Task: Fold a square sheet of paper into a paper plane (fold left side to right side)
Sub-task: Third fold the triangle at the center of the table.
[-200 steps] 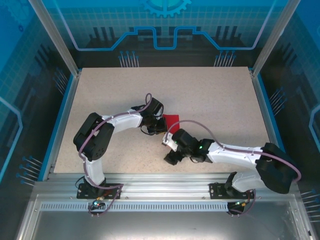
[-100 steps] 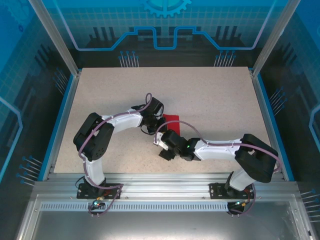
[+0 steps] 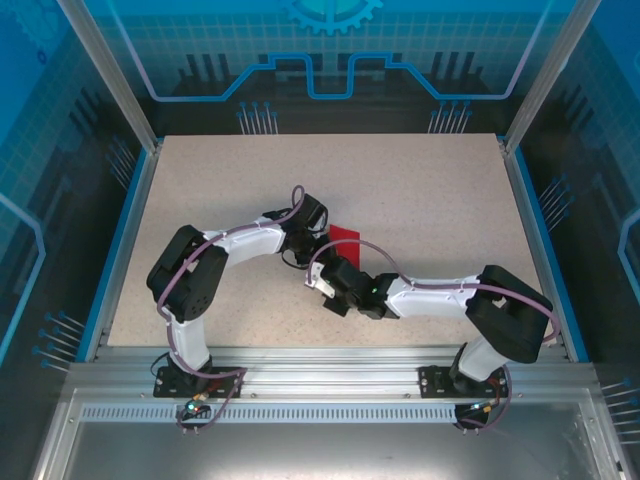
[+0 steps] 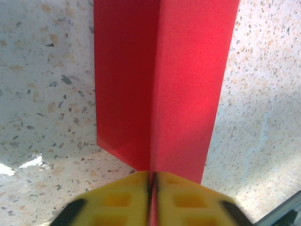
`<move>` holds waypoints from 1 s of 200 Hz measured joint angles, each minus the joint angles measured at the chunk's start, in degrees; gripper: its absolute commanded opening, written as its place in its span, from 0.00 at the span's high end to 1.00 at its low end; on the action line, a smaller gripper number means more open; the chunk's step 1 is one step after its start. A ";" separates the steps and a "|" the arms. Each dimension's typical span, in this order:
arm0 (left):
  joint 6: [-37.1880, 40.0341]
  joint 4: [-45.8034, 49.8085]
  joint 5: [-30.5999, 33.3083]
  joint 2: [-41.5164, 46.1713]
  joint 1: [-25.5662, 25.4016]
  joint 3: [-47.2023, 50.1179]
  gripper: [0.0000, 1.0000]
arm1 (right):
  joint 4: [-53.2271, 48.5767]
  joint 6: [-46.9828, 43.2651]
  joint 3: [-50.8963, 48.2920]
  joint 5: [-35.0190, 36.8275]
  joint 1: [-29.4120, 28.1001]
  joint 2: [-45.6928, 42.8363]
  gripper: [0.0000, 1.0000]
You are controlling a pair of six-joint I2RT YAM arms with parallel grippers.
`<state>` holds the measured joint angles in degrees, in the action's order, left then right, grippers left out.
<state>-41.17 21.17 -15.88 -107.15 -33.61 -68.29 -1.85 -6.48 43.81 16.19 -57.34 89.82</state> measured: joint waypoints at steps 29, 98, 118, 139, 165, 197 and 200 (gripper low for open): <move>1.01 2.47 0.44 2.78 0.37 0.20 0.50 | -0.44 0.00 -0.04 -1.62 0.55 -0.20 1.00; 3.67 7.54 1.03 9.88 3.78 -1.49 0.61 | -1.27 0.07 -0.09 -3.80 1.46 -0.24 1.00; 4.96 8.59 0.15 5.75 3.72 -7.32 0.66 | -1.27 0.28 -0.09 -4.24 1.68 -0.24 1.00; 5.77 8.31 -1.14 -1.09 3.63 -14.27 0.67 | -1.27 0.46 -0.09 -4.46 1.79 -0.24 1.00; 7.13 8.79 -2.45 -8.87 3.32 -20.44 0.68 | -1.31 0.46 -0.09 -4.50 2.01 -0.24 1.00; 8.41 10.71 -2.99 -15.91 2.27 -25.94 0.69 | -1.38 0.48 -0.09 -4.68 2.12 -0.24 1.00; 8.55 10.84 -3.04 -16.50 2.16 -26.27 0.69 | -1.42 0.48 -0.09 -4.70 2.16 -0.24 1.00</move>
<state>-32.62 32.01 -18.92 -123.66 -31.44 -94.56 -3.27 -6.00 43.72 11.49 -55.18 89.58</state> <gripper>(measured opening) 0.315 0.041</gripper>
